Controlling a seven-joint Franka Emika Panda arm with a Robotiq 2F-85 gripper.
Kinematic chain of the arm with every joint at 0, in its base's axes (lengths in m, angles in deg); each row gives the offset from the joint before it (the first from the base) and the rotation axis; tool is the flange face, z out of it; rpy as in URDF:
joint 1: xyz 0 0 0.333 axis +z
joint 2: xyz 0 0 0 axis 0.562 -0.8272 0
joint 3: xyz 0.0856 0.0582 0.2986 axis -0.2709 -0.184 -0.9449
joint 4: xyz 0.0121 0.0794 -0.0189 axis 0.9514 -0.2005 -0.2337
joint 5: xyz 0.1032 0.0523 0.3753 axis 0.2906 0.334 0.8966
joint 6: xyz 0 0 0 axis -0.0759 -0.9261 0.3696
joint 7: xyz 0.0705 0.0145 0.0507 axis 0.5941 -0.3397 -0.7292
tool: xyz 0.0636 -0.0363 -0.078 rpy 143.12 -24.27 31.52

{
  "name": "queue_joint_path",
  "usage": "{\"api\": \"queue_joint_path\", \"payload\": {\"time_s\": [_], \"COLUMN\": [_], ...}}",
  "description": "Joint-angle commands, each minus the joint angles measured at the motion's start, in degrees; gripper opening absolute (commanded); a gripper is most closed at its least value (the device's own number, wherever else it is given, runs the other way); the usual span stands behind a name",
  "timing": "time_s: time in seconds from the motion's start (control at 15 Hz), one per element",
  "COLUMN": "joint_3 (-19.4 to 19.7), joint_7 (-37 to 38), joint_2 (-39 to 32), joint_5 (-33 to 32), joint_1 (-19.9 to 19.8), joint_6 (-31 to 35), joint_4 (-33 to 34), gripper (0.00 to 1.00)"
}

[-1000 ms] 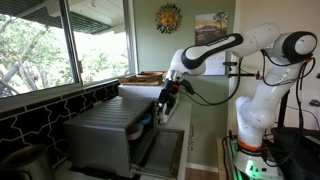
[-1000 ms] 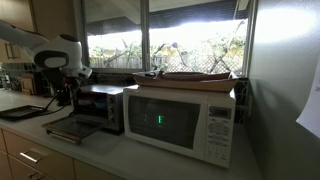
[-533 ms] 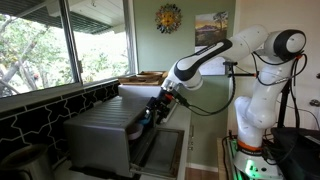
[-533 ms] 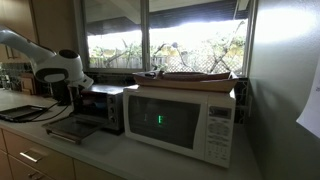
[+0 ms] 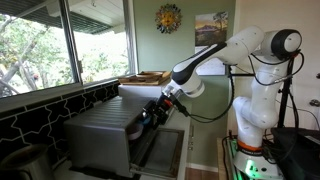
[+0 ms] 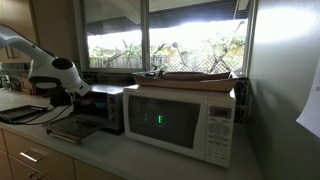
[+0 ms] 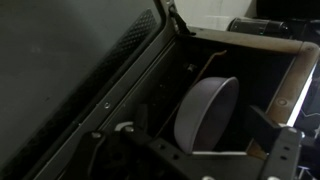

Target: Take the bowls out of the oven and stack them on top of the oven

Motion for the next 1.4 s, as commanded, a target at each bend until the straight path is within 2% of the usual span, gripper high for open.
{"api": "queue_joint_path", "payload": {"time_s": [0.0,0.4,0.8,0.87,1.2,1.27,1.33], "joint_3": [0.1,-0.3,-0.6,-0.6,-0.8,-0.8,-0.8], "joint_7": [-5.9,-12.4,-17.9,-18.4,-19.9,-19.9,-19.8], "joint_2": [-2.1,-5.6,-8.4,-8.8,-9.6,-9.7,-10.0], "joint_5": [8.8,19.2,25.6,26.1,27.3,27.3,27.4], "joint_1": [2.2,2.2,1.7,1.6,1.4,1.4,1.3], "joint_6": [4.0,7.1,7.7,7.7,7.8,7.8,7.9], "joint_4": [0.1,2.4,5.5,5.6,5.6,5.6,5.7], "gripper": [1.0,1.0,0.85,0.86,0.68,0.56,0.56]}}
